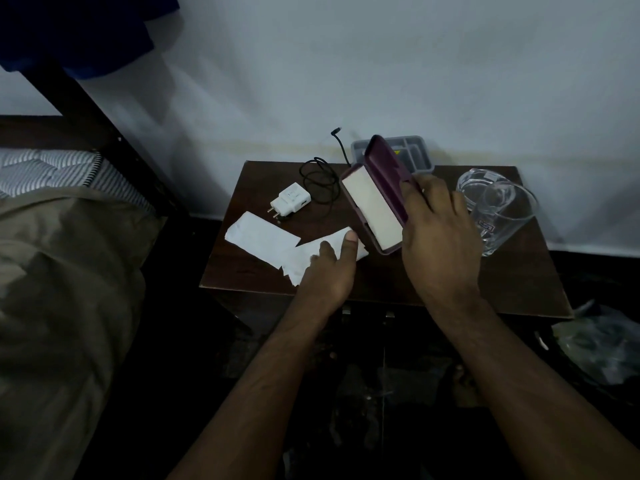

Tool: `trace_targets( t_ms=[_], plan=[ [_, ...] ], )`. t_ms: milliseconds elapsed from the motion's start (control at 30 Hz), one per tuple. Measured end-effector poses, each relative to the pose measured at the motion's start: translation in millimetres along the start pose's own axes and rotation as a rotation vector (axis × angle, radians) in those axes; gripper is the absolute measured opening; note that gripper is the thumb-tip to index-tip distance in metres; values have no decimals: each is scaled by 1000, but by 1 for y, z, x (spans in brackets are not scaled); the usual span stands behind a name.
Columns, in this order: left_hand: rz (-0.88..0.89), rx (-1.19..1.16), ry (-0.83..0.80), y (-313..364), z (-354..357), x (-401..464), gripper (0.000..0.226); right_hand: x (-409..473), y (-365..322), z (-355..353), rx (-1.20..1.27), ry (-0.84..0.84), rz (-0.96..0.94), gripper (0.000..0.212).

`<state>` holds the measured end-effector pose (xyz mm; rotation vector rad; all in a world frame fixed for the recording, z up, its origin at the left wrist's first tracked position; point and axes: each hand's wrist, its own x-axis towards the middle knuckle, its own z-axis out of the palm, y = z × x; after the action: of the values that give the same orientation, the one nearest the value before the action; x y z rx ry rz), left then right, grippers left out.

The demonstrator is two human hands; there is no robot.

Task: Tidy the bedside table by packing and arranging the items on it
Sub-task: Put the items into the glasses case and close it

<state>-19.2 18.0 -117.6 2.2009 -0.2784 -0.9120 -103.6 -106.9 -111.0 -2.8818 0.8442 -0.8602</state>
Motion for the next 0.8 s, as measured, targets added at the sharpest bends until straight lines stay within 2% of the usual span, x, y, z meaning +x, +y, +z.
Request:
trace_targets(
  t_ms=[67,167,267,367,433,500,600,633,667,733,800],
  plan=[
    [49,-74,32,3,0,-1,78,-1,2,1,108,0,19,48],
    [93,-303,92,9,-2,-2,67,-2,5,9,388,-137,38,50],
    [23,-581,110,8,-5,2,44,-5,6,18,538,-281,31,47],
    [5,-603,190,5,-7,5,15,-6,8,18,653,-359,37,32],
    [7,-635,223,5,-8,8,16,-5,6,13,730,-325,45,18],
    [29,-713,242,6,-13,8,14,-2,6,11,766,-204,106,19],
    [47,-800,236,7,-21,7,20,3,17,17,695,-86,281,13],
    [40,-811,215,8,-23,6,22,2,24,22,622,-137,314,6],
    [24,-820,190,8,-24,6,24,0,29,27,525,-244,334,9],
    [-19,-845,147,9,-25,5,29,-6,32,34,340,-506,335,32],
    [-47,-857,131,9,-23,4,31,-9,26,34,225,-645,316,50]
  ],
)
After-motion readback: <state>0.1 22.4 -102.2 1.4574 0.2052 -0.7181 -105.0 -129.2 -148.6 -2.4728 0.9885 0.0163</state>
